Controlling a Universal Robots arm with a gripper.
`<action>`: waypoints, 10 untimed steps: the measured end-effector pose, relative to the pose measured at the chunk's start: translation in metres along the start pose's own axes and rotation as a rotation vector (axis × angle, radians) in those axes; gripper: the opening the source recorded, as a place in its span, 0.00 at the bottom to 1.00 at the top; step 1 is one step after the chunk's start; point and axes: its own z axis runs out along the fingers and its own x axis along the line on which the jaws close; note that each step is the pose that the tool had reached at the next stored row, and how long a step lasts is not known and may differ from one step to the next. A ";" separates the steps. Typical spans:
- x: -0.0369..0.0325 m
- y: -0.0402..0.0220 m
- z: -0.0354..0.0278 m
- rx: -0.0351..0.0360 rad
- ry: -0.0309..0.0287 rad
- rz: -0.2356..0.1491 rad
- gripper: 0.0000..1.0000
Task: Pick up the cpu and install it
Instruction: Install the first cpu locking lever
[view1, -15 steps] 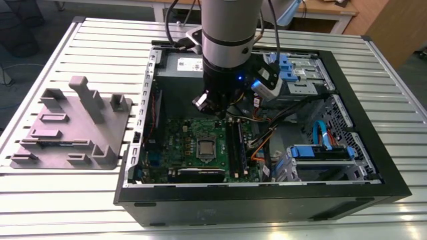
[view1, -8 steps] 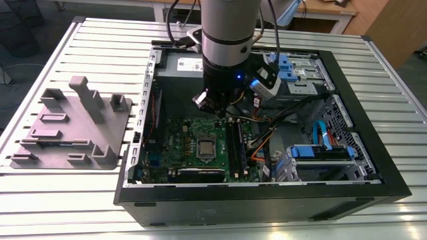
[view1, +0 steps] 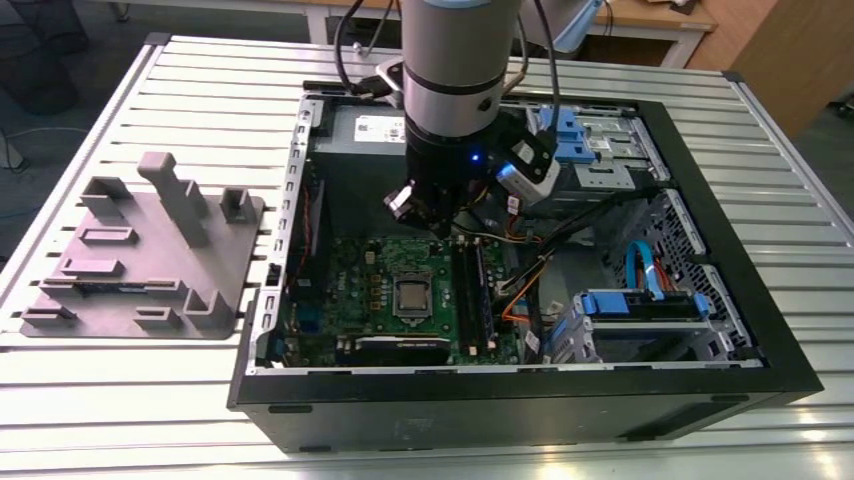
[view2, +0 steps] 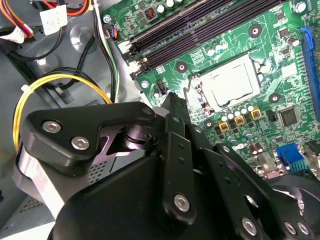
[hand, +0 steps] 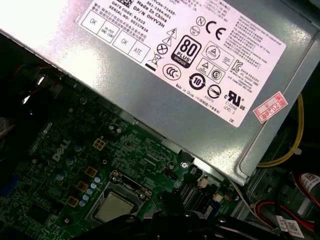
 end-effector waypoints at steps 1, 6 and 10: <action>0.0002 -0.0002 0.0004 0.0011 0.0004 0.004 0.11; 0.0014 -0.0020 0.0022 0.0044 0.0013 0.020 0.11; 0.0033 -0.0049 0.0032 0.0053 0.0012 0.029 0.11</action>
